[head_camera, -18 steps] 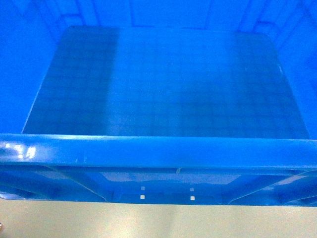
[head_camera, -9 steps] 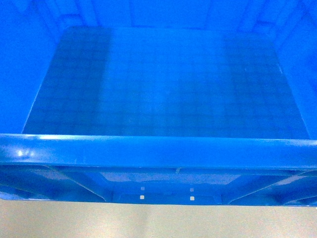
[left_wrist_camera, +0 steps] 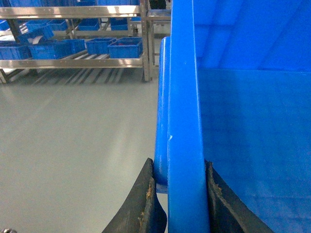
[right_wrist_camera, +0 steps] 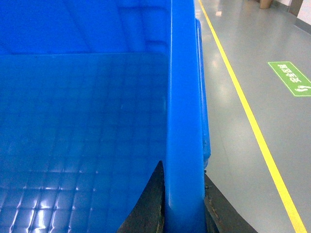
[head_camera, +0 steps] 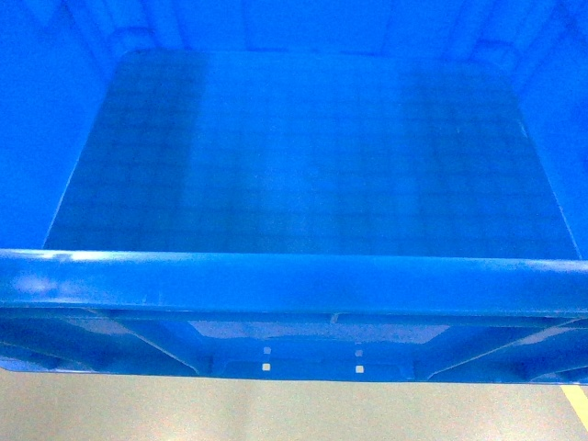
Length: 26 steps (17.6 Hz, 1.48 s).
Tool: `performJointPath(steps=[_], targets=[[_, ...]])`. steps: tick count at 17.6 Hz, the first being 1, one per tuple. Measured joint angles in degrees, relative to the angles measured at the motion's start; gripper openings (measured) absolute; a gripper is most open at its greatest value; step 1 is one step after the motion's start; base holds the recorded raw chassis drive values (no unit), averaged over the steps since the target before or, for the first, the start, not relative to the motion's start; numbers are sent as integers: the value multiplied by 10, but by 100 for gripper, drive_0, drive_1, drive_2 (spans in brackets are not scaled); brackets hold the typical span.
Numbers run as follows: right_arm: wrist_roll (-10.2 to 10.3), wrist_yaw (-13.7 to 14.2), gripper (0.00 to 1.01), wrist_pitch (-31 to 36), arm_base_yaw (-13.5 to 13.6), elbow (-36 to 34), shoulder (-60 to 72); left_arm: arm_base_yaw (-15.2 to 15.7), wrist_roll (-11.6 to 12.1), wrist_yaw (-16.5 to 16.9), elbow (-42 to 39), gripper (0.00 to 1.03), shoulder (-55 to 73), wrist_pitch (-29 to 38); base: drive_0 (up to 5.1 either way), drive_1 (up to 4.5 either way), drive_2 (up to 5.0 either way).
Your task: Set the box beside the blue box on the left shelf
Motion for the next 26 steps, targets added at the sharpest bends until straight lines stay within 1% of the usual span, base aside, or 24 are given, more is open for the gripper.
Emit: performJointPath(steps=[11,26], targets=[[0,0,9,1,0,0,2,0,0,0,0,18,0,1,-155,-155,-155],[0,0,9,0,0,0,3,0,0,0,-1,18,0,1,-1,418,-421]])
